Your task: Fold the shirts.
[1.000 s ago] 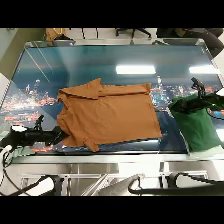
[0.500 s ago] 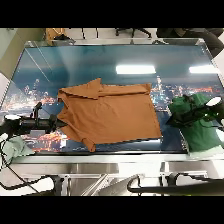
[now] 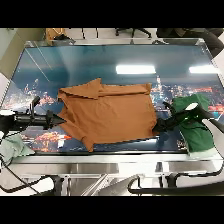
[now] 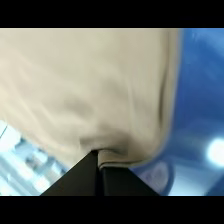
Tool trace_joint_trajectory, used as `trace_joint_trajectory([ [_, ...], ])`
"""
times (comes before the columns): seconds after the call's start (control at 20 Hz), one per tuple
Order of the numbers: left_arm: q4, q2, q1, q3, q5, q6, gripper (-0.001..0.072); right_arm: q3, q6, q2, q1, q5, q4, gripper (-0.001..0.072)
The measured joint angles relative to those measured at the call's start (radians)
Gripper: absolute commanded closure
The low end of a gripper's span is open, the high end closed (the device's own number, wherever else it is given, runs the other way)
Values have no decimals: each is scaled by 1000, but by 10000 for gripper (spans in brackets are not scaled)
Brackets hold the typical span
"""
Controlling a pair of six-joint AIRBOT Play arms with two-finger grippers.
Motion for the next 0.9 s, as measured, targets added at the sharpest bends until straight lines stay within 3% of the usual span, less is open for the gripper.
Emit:
trace_joint_trajectory([
  [0.3, -136, 284, 2, 266, -48, -58, 693, 397, -45, 242, -47, 76, 201, 693],
  [0.55, -192, 479, 2, 679, 26, -120, 693, 755, -80, 465, -145, -53, 263, 693],
  [0.9, 64, 537, 2, 1071, 118, -200, 693, 932, -114, 572, -183, -161, 236, 693],
])
